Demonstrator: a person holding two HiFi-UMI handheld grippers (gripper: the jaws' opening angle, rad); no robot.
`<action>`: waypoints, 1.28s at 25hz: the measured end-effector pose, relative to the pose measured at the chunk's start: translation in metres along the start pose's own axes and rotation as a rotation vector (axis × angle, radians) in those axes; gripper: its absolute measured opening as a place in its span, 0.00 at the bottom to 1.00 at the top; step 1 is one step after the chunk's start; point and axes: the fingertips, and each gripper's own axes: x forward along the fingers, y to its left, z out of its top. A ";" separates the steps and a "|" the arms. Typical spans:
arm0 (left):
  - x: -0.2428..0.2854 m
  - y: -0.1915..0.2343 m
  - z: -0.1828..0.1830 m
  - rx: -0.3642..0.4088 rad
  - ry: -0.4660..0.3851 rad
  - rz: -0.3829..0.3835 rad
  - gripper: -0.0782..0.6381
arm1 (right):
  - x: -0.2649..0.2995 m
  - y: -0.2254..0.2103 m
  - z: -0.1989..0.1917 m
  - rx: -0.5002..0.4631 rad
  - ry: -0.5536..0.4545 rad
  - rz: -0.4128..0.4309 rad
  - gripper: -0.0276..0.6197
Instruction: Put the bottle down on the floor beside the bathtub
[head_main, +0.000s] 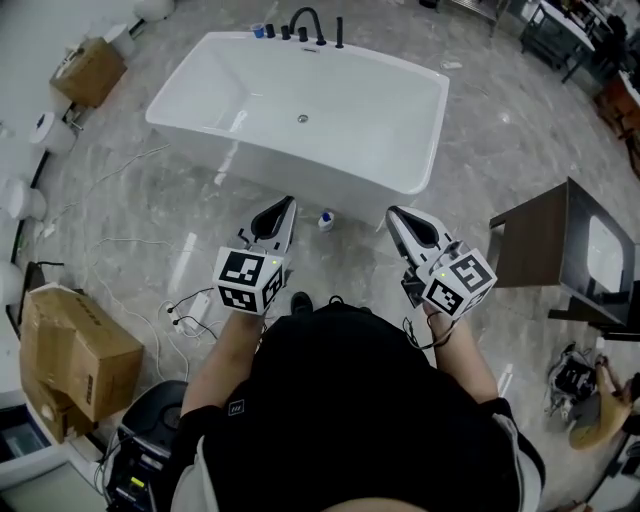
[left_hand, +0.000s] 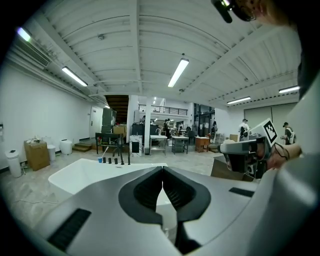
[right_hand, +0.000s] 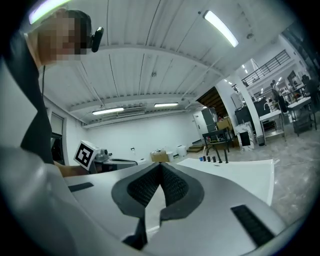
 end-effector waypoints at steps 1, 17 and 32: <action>-0.005 0.010 0.002 0.012 0.000 0.001 0.13 | 0.008 0.006 0.004 0.013 -0.010 0.011 0.09; -0.004 0.095 0.013 -0.022 -0.038 0.102 0.13 | 0.027 -0.036 0.012 -0.134 0.047 -0.190 0.09; -0.008 0.058 0.011 -0.002 -0.032 0.054 0.13 | 0.026 -0.025 0.014 -0.141 0.014 -0.141 0.09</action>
